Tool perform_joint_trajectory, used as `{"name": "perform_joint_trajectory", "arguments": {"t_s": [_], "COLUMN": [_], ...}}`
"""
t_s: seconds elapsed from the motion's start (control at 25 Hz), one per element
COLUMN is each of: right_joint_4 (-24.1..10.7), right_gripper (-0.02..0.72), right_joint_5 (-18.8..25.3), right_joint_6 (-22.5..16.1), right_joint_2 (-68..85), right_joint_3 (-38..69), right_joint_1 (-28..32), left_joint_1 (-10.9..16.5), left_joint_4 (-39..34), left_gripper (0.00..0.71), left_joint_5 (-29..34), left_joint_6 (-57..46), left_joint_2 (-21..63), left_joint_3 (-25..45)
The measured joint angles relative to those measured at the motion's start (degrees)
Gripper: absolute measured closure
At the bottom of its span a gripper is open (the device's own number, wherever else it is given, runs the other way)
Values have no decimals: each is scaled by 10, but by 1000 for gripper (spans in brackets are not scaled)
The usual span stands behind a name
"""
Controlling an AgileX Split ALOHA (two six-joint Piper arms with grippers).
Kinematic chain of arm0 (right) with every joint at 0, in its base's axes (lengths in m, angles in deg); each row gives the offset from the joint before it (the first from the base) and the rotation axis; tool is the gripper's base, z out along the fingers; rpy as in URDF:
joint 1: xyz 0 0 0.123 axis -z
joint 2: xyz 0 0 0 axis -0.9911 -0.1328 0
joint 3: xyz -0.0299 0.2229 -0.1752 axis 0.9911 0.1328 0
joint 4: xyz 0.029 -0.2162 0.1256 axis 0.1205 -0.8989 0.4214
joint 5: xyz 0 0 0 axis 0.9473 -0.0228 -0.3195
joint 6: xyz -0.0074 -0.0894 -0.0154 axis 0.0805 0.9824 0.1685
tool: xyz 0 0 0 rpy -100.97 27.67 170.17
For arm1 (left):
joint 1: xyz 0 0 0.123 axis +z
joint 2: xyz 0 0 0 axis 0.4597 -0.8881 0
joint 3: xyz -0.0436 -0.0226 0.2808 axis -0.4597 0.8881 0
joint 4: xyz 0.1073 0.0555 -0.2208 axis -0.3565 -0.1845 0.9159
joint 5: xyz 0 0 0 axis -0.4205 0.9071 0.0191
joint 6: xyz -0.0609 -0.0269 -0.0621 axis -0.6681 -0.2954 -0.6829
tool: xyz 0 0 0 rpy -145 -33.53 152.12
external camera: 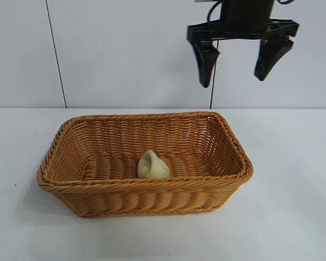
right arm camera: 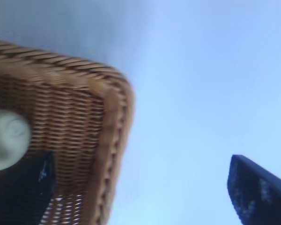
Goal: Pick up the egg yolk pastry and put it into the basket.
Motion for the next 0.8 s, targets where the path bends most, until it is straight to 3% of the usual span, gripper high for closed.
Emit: {"name": "perform_joint_trajectory", "arguments": {"t_s": [0.4, 0.64, 0.8], "right_joint_4": [-6, 2, 29], "right_gripper": [10, 10, 10], "right_joint_5": [-2, 4, 2], "right_joint_6": [10, 26, 34], "right_joint_2": [0, 0, 14], "right_joint_3": [0, 0, 31], "right_joint_1": [173, 198, 198], "left_joint_1": [0, 0, 0], "left_joint_4": [0, 0, 0], "left_gripper": [14, 14, 14], "left_joint_5": [0, 0, 0], "left_joint_6": [0, 0, 0], "left_joint_2": [0, 0, 0], "left_joint_3": [0, 0, 0]}}
